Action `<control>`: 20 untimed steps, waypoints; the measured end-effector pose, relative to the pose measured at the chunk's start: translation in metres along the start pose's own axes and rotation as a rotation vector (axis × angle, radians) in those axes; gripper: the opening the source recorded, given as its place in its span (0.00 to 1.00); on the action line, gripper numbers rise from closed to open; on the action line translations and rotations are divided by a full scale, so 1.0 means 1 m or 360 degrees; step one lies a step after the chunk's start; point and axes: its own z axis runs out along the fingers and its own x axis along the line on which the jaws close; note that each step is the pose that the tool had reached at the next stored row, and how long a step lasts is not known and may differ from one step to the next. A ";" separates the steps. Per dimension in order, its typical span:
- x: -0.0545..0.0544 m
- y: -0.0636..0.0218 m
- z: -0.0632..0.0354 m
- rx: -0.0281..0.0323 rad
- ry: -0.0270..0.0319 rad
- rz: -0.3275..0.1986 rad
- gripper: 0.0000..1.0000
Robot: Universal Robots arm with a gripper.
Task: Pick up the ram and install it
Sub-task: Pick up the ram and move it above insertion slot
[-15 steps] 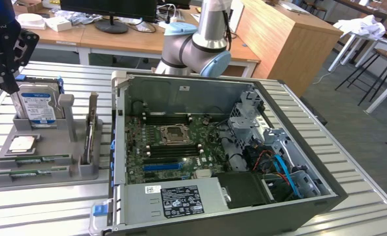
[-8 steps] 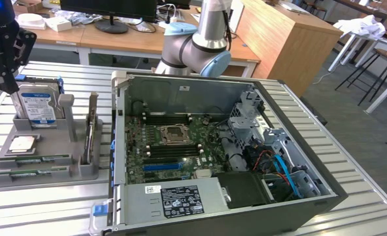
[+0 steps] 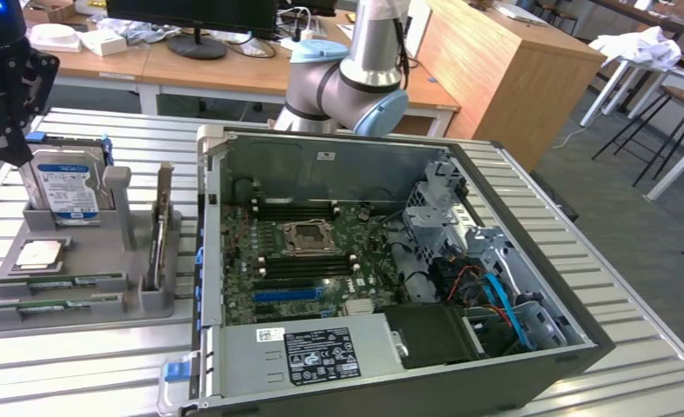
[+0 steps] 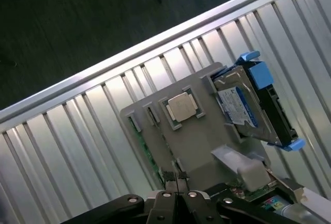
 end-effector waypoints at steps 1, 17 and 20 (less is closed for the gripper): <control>0.000 0.0000 0.0000 -0.00005 0.00010 -0.0022 0.10; 0.000 -0.0001 0.0005 -0.00091 0.00176 -0.0393 0.10; 0.000 0.0000 0.0006 -0.00107 0.00204 -0.0459 0.10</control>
